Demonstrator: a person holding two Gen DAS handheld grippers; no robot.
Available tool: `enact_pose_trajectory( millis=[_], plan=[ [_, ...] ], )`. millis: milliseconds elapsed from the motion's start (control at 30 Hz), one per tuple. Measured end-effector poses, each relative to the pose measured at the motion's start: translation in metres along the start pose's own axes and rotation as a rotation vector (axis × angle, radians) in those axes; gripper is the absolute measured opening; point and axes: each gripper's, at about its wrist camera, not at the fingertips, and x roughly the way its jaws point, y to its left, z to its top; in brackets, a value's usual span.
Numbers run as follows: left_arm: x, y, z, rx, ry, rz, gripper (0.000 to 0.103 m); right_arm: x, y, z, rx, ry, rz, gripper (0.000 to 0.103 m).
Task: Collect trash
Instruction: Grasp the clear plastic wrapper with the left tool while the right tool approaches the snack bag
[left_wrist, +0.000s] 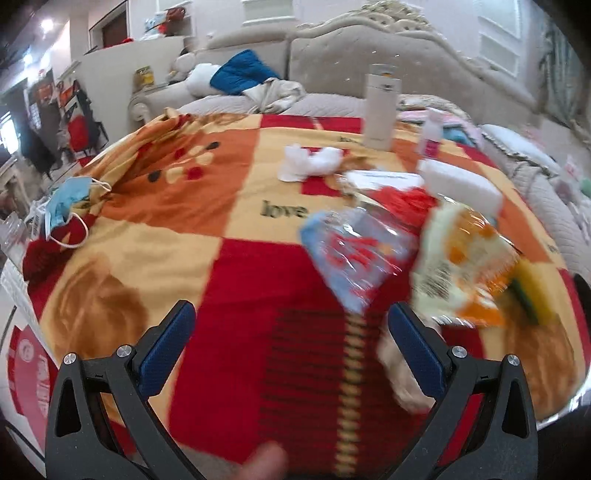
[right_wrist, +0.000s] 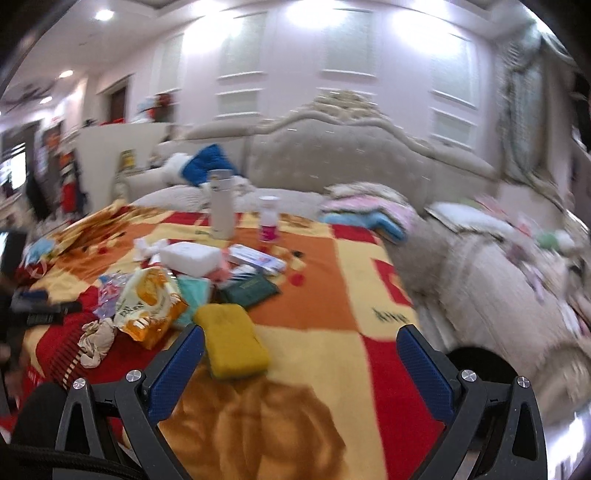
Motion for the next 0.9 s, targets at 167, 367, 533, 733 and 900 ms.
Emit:
enact_pose_trajectory(
  millis=[167, 367, 533, 733, 900],
  plan=[
    [0.027, 0.004, 0.032, 0.016, 0.015, -0.103, 0.103, 0.041, 0.008, -0.014, 0.034, 0.102, 0.025, 0.103],
    [0.085, -0.01, 0.055, 0.034, 0.086, -0.176, 0.103, 0.041, 0.004, -0.012, 0.122, 0.078, -0.003, 0.103],
    [0.103, -0.026, 0.036, 0.064, 0.138, -0.208, 0.071, 0.046, 0.001, -0.012, 0.134, 0.103, -0.006, 0.103],
    [0.075, -0.013, 0.029, -0.013, 0.083, -0.26, 0.021, 0.048, 0.001, -0.013, 0.136, 0.106, -0.012, 0.103],
    [0.034, -0.006, 0.018, -0.059, -0.013, -0.241, 0.018, 0.051, 0.003, -0.014, 0.147, 0.107, 0.002, 0.103]
  ],
)
